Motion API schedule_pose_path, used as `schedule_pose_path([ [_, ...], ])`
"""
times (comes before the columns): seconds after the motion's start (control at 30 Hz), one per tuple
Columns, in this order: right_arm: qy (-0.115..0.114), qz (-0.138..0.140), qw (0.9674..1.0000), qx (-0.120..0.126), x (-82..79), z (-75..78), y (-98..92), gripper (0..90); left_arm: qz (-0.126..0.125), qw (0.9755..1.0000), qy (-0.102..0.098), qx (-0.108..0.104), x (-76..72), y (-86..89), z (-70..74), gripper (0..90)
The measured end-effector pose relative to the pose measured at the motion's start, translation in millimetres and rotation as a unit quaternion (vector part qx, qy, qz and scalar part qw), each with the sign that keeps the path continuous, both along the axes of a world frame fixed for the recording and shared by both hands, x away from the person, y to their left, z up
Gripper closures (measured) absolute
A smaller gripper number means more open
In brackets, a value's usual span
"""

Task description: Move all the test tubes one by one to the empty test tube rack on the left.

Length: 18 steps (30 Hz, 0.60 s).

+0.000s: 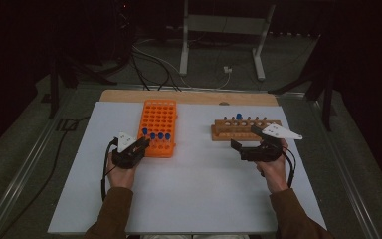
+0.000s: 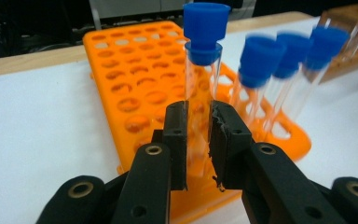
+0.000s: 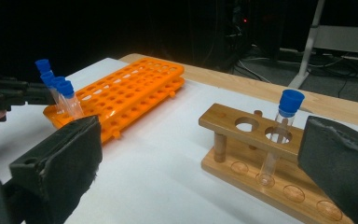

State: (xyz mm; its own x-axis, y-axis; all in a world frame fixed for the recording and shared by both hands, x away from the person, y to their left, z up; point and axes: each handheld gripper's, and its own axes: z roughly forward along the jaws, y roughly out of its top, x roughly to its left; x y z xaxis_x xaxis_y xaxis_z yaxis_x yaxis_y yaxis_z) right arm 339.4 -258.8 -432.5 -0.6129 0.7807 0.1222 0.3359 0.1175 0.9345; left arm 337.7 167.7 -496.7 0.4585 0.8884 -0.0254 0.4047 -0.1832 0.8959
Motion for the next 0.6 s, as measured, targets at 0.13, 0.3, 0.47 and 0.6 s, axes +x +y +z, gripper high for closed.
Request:
schedule_pose_path([
  [0.13, 0.001, 0.000, 1.0000, -0.001, 0.4, -0.6, 0.4, 0.0, -0.004, 0.9999, 0.001, 0.015, -0.8, -2.6, -0.3, 78.5],
  [0.3, -0.002, -0.001, 1.0000, -0.008, 0.0, -0.9, 0.8, 0.0, -0.005, 0.9993, 0.014, 0.035, -0.6, -6.1, -5.0, 78.5],
  [0.47, -0.002, -0.002, 1.0000, -0.008, 0.5, -1.1, 0.7, 0.0, -0.004, 0.9995, 0.017, 0.025, -1.2, -3.7, -7.6, 78.4],
  [0.6, -0.001, -0.002, 1.0000, -0.008, 0.8, -1.7, 0.6, 0.0, -0.008, 0.9996, 0.025, 0.011, -0.6, -1.3, -7.1, 76.7],
])
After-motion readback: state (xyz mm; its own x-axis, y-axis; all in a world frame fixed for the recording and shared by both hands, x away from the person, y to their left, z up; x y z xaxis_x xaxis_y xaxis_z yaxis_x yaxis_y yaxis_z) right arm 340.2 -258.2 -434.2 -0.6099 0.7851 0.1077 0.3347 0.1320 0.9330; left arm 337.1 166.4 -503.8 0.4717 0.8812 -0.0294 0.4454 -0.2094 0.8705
